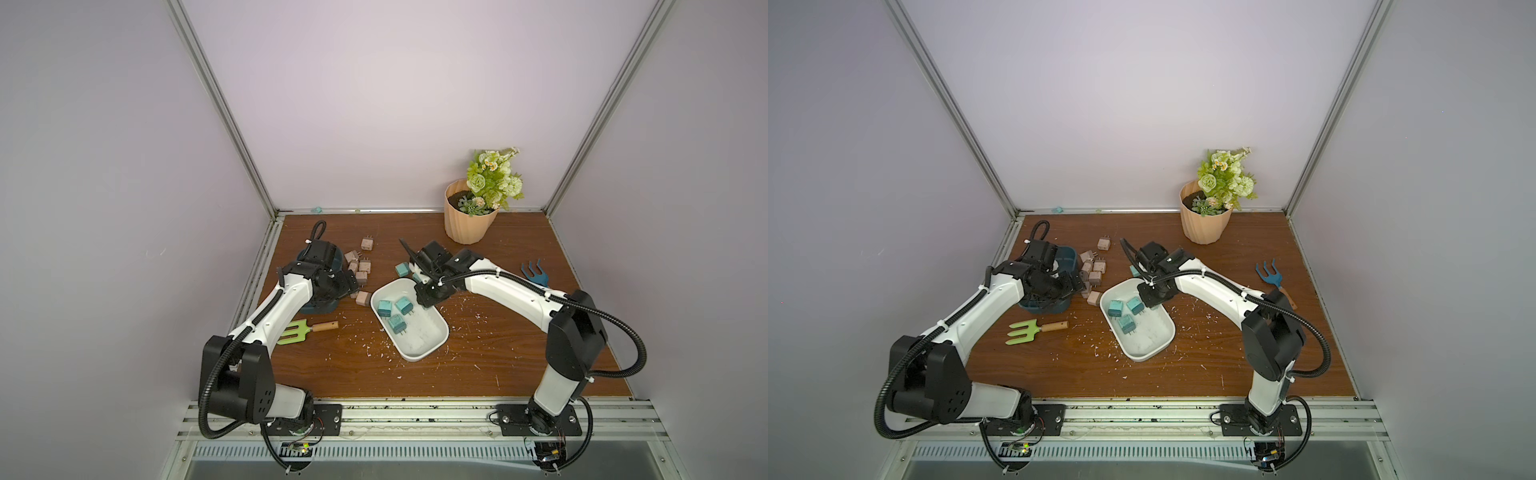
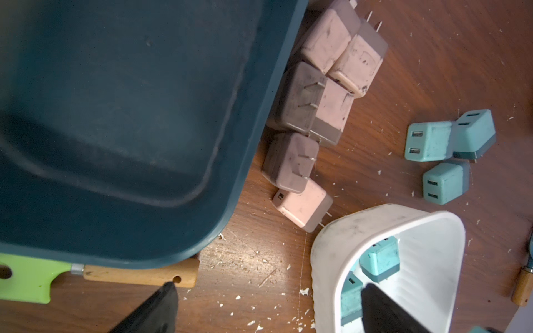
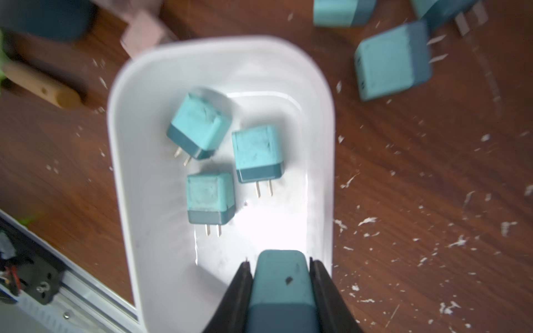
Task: Place the plugs by color into the storage box
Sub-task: Place the plug in the storage box.
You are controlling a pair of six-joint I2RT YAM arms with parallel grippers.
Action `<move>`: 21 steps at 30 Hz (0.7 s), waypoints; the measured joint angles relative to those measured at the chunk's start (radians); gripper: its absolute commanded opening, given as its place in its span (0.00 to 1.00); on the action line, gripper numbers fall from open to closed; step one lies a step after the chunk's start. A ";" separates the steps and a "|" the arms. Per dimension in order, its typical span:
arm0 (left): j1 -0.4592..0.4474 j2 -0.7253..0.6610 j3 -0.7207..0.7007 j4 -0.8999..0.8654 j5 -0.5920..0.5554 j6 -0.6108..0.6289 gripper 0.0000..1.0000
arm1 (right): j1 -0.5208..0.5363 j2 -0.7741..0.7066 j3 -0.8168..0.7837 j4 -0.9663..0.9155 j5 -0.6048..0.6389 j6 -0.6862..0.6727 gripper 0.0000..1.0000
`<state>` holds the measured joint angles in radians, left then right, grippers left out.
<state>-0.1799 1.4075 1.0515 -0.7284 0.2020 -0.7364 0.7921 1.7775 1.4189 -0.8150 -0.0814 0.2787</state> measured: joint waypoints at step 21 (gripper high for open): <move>-0.085 -0.037 -0.042 0.016 0.002 -0.063 1.00 | 0.077 0.145 -0.095 0.190 0.092 0.022 0.37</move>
<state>-0.2646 1.3701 1.0096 -0.7128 0.2043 -0.7990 0.8696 1.9224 1.3243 -0.6254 0.0109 0.3008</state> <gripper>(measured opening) 0.999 0.331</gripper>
